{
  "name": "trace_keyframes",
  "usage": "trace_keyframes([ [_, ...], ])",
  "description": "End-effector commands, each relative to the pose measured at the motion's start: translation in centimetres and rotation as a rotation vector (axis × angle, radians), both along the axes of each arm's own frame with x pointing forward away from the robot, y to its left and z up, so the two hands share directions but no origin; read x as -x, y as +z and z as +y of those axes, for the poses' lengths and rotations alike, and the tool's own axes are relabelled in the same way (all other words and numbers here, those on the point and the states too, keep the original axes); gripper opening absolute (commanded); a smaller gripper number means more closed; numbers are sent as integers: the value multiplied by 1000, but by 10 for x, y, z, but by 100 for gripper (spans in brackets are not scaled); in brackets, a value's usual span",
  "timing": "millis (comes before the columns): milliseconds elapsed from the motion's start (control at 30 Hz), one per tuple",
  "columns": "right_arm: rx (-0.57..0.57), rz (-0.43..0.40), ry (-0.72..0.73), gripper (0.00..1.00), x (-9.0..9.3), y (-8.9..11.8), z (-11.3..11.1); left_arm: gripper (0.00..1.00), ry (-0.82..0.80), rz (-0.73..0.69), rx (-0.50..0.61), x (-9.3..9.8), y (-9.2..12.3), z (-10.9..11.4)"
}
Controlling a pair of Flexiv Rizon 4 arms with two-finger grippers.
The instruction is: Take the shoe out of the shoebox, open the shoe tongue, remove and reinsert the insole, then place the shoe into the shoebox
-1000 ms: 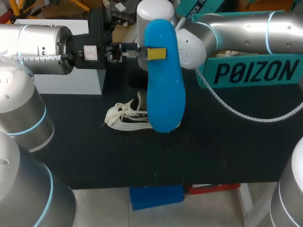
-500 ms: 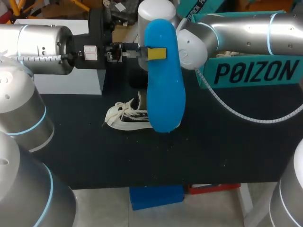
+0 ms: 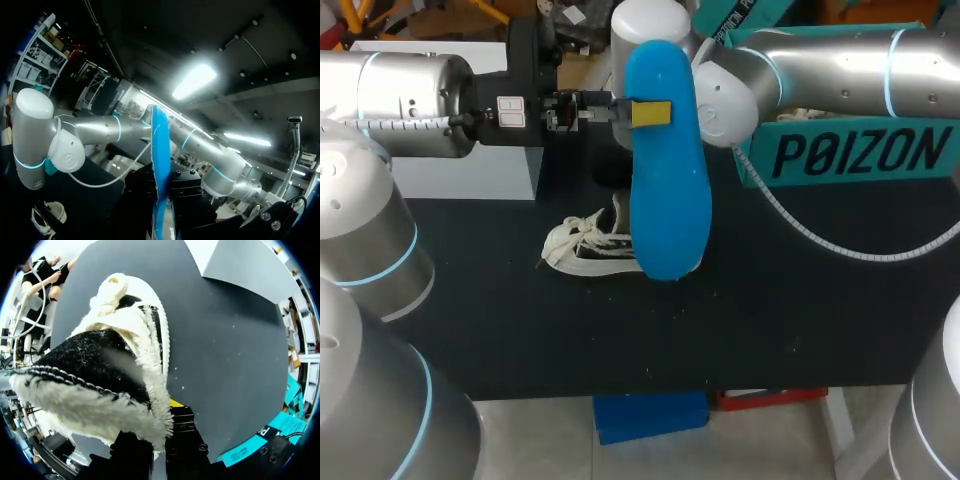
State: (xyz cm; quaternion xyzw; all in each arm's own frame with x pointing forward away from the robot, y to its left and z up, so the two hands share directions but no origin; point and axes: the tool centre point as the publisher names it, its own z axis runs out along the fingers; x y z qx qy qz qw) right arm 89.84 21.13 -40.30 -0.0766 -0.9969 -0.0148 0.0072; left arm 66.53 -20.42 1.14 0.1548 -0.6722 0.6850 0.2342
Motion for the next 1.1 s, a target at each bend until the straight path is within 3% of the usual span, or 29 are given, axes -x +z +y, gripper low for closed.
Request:
trace_keyframes([
  [33, 7, -15, -172, 0, -3, 43, -6, 0, 3, 0, -1, 1, 0, -1],
  [267, 49, -7, -656, 0, -2, 89, -37, 0, 3, 0, -1, 1, 0, -1],
  [433, 31, -30, -1062, 0, -8, 101, -58, 0, 3, 0, -1, 1, 0, -1],
  [600, 17, -54, -1383, 0, -12, 99, -71, 0, 3, 0, -1, 1, 0, -1],
  [800, -9, -85, -1632, 0, -12, 86, -74, 0, 3, 0, -1, 1, 0, -1],
  [1100, -42, -108, -1733, 0, -13, 67, -69, 0, 3, 0, -1, 1, 0, -1],
])
